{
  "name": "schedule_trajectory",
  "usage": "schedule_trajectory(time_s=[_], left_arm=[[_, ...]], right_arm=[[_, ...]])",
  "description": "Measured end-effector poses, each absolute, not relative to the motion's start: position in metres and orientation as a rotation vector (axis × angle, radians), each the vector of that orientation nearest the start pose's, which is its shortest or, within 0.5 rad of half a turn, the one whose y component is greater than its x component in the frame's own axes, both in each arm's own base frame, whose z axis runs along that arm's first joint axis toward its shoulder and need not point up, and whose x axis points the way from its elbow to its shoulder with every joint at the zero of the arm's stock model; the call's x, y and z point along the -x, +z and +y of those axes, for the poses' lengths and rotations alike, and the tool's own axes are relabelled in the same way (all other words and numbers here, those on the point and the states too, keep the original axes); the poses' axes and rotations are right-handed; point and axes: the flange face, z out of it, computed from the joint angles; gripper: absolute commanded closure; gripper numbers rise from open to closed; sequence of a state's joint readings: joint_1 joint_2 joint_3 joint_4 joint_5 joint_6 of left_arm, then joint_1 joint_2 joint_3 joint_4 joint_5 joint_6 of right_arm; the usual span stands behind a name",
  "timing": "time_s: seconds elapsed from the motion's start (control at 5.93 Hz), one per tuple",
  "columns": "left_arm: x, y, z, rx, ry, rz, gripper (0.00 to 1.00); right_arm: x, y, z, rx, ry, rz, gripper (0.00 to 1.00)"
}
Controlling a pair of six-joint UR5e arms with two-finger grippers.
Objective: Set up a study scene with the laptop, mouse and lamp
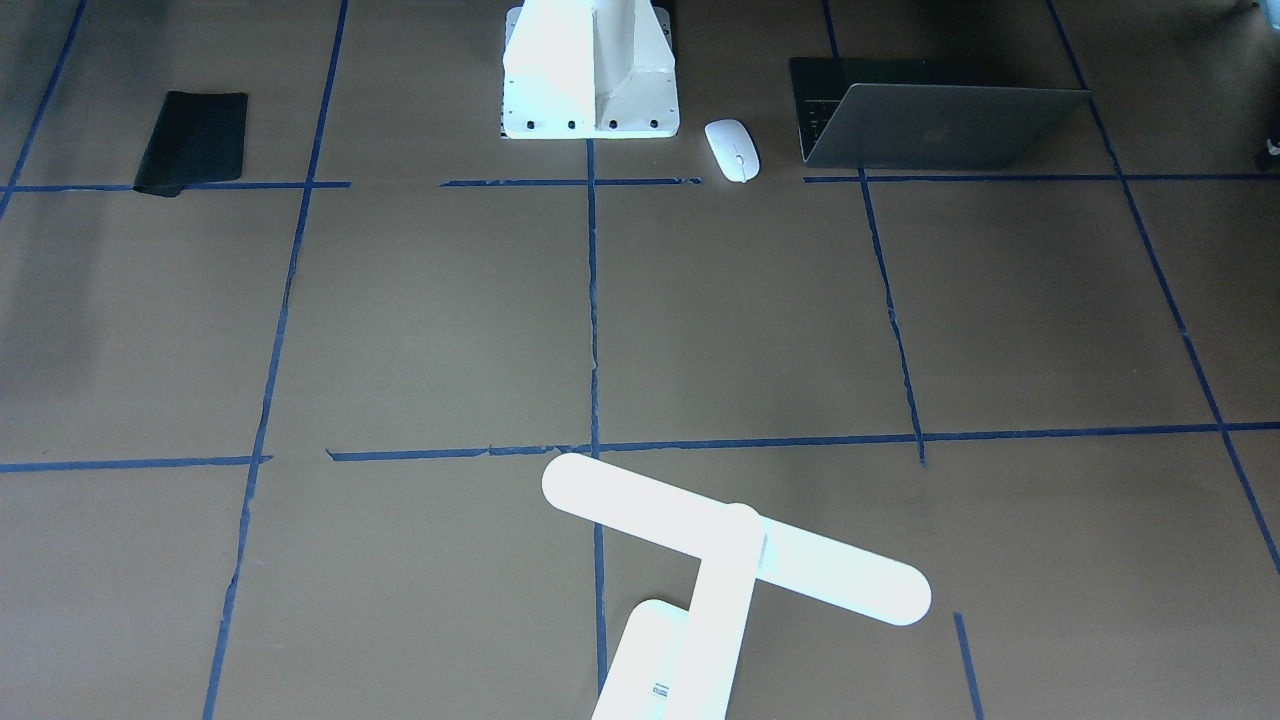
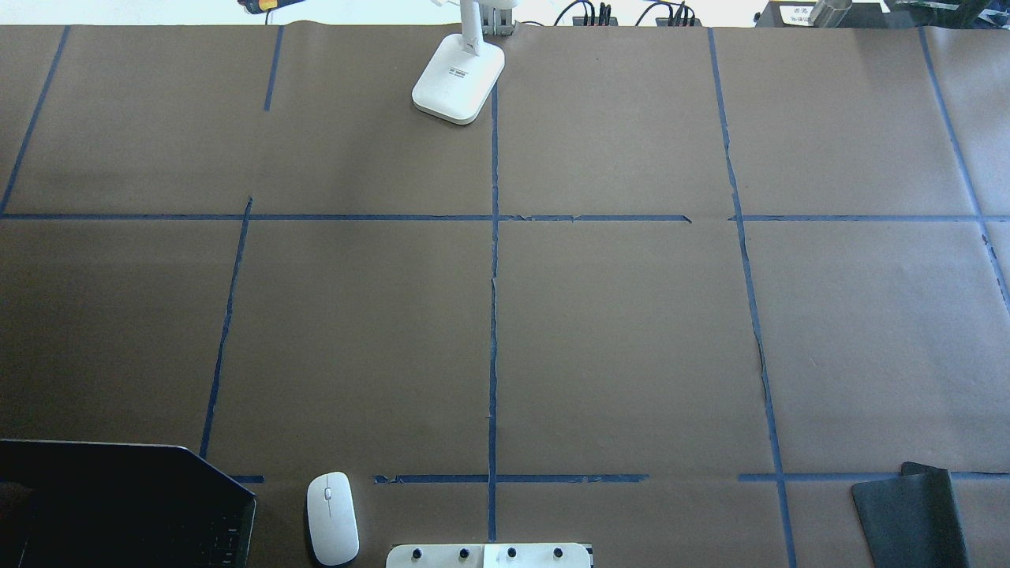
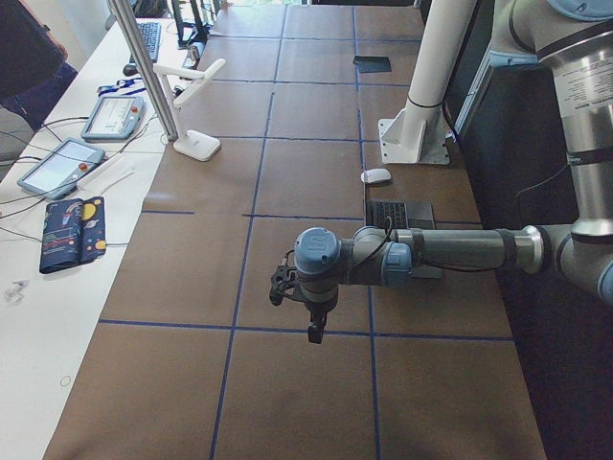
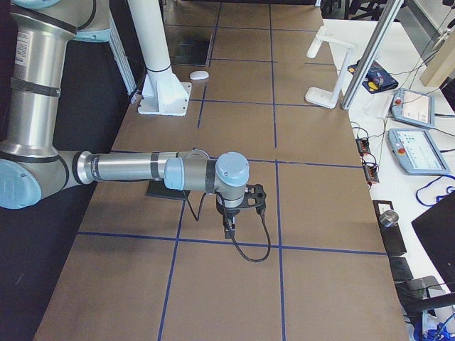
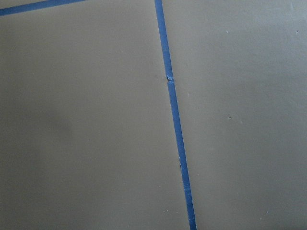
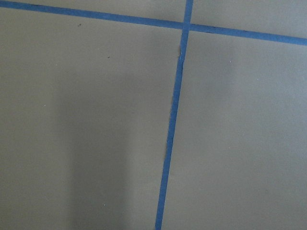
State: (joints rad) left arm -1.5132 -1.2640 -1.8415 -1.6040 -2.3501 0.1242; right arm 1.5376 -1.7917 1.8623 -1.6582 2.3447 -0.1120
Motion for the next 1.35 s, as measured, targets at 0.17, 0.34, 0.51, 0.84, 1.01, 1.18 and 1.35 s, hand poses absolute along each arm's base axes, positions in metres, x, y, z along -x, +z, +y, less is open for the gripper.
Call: schedule_trajectory(time_s=[0.17,0.34,0.51,0.84,1.01,1.18,1.35], left_arm=[[0.042,0.653,-0.367,-0.024,0.173,0.78,0.0],[0.042,0.652,-0.368,-0.028,0.174,0.78,0.0],[0.042,0.65,-0.371,-0.033,0.176,0.78,0.0],[0.037,0.616,-0.411,-0.112,0.208,0.784,0.0],[0.033,0.588,-0.445,-0.171,0.237,0.785,0.0],[0.025,0.565,-0.468,-0.215,0.271,0.793,0.0],[0.016,0.547,-0.48,-0.247,0.303,0.824,0.0]], right_arm=[[-0.05,0.622,-0.398,-0.014,-0.132,-0.776,0.0],[-0.05,0.622,-0.399,-0.015,-0.132,-0.779,0.0],[-0.05,0.621,-0.4,-0.017,-0.133,-0.78,0.0],[-0.049,0.619,-0.401,-0.021,-0.135,-0.78,0.0],[-0.049,0.619,-0.402,-0.023,-0.136,-0.781,0.0],[-0.049,0.619,-0.402,-0.023,-0.136,-0.781,0.0],[-0.049,0.619,-0.402,-0.022,-0.136,-0.781,0.0]])
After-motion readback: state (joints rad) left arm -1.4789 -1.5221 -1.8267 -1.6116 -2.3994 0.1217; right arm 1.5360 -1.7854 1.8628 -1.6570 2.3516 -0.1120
